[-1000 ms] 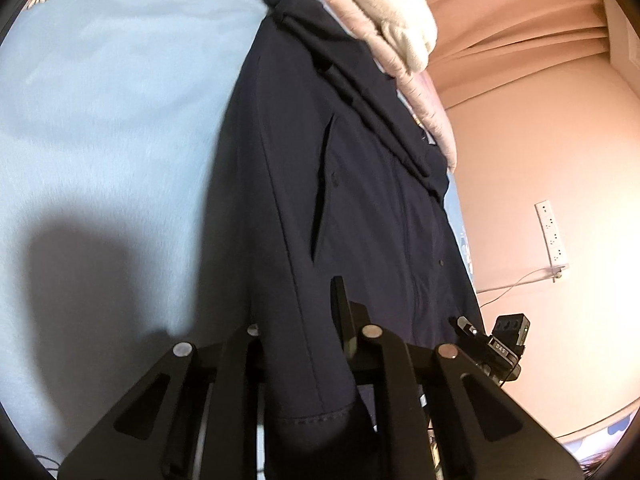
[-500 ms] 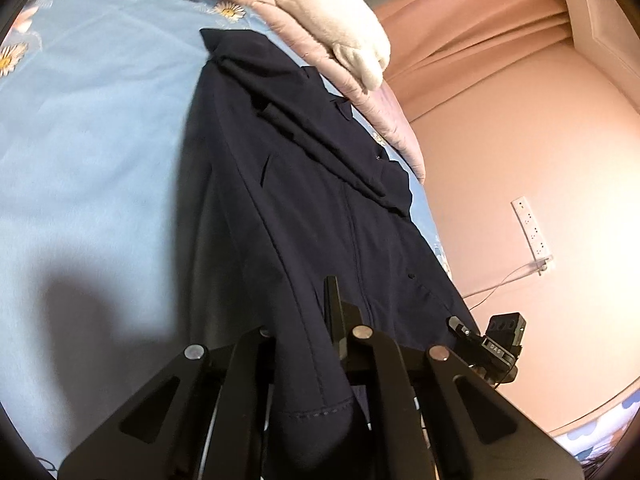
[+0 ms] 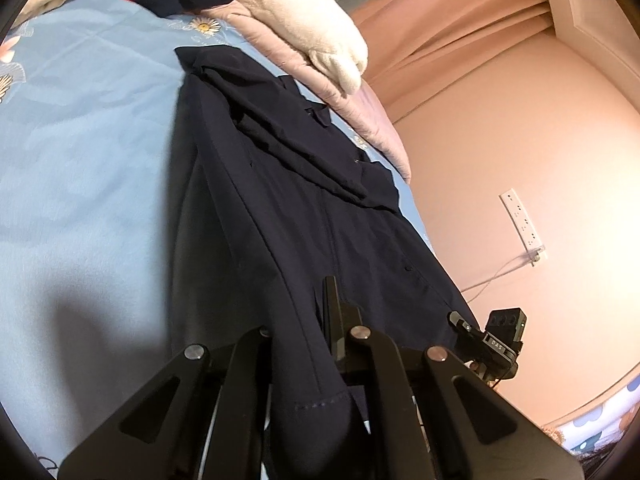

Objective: Fold large clothes
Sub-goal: 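Grasp the jacket hem with the left gripper while the right gripper grasps it too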

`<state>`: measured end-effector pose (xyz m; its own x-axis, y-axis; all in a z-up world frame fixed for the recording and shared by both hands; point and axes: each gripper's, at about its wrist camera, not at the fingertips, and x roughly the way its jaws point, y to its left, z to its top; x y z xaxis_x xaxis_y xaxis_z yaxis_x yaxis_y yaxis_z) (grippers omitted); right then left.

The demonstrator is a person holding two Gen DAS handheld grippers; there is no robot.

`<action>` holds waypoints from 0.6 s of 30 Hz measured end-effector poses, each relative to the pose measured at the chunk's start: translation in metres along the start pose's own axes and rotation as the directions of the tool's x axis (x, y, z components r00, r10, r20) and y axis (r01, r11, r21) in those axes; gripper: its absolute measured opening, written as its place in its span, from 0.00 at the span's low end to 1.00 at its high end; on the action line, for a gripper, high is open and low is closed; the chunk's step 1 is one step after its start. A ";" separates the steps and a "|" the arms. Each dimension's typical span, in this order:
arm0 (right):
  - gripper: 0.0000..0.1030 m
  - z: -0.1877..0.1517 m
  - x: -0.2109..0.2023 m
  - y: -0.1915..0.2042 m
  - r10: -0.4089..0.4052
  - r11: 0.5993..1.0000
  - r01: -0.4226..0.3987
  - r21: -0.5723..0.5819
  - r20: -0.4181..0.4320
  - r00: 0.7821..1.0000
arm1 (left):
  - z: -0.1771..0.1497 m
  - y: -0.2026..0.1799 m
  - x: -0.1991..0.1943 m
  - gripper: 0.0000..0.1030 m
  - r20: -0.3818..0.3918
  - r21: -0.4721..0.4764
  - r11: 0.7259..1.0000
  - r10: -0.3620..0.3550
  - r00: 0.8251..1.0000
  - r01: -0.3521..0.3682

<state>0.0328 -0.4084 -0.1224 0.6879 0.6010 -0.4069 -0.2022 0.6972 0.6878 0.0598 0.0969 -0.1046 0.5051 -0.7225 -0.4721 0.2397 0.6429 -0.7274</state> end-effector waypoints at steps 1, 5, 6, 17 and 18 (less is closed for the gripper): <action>0.07 0.000 0.000 0.001 0.004 1.000 -0.004 -0.002 0.000 1.000 | 0.000 -0.002 -0.001 0.03 0.004 0.005 1.000 0.000 1.000 0.000; 0.07 0.001 -0.001 0.005 0.015 1.000 -0.015 -0.018 0.004 1.000 | 0.000 -0.009 -0.005 0.03 0.009 0.025 1.000 -0.011 1.000 0.011; 0.07 0.001 -0.001 0.005 0.017 1.000 -0.017 -0.021 0.006 1.000 | 0.000 -0.009 -0.006 0.03 0.009 0.030 0.999 -0.012 1.000 0.012; 0.07 0.004 -0.014 0.013 0.039 0.998 -0.038 -0.045 0.025 0.999 | -0.001 -0.023 -0.019 0.03 0.010 0.065 0.997 -0.045 0.999 0.044; 0.07 0.005 -0.015 0.015 0.041 0.998 -0.040 -0.049 0.025 0.999 | -0.002 -0.024 -0.020 0.03 0.012 0.067 0.997 -0.044 0.999 0.043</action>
<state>0.0228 -0.4089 -0.1034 0.6960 0.6195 -0.3631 -0.2639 0.6909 0.6730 0.0418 0.0956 -0.0785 0.5041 -0.7471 -0.4334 0.3167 0.6267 -0.7120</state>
